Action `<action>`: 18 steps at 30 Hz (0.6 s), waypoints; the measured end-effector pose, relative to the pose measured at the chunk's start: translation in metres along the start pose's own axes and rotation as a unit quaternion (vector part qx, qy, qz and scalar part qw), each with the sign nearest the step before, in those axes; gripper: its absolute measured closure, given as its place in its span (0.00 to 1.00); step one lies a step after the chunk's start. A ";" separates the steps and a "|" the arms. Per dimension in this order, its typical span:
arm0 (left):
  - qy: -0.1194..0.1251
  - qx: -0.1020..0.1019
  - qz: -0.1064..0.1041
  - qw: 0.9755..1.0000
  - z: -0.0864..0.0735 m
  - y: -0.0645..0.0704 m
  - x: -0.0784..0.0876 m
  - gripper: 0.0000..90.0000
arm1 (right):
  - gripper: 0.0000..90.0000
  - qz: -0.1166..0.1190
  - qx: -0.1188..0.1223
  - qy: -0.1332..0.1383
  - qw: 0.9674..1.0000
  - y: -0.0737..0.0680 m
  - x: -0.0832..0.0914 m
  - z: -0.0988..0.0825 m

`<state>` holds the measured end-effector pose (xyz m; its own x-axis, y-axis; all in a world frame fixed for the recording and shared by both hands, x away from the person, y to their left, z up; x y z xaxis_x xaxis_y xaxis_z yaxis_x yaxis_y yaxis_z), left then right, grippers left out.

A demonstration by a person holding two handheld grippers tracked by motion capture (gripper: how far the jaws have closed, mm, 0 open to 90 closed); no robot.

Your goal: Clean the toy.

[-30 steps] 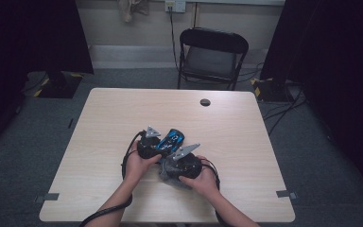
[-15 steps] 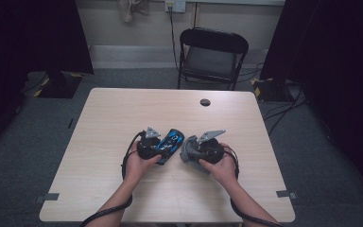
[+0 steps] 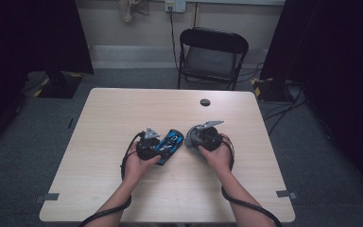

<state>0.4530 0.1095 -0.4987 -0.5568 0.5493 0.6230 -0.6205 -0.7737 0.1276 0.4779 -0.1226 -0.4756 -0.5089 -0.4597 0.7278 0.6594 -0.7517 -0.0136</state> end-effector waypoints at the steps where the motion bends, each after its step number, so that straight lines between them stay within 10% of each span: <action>1: 0.000 0.000 0.000 1.000 0.000 0.000 0.000 0.39 | 0.83 0.001 -0.004 -0.001 1.000 0.001 -0.002 0.000; 18: -0.005 0.000 0.000 1.000 -0.001 0.000 0.002 0.39 | 0.83 -0.008 -0.005 -0.006 1.000 -0.021 -0.022 -0.005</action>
<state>0.4518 0.1110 -0.4983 -0.5512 0.5470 0.6301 -0.6213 -0.7731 0.1276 0.4726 -0.0993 -0.4951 -0.5127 -0.4409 0.7367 0.6448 -0.7643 -0.0087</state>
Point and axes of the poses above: each handheld gripper's, and its own axes: x roughly backward along the jaws, z roughly out of its top, y roughly to its right, the point moved 2 cm from there along -x, roughly forward along the jaws, and after that the axes turned 1 degree about x, right-handed, at the moved point
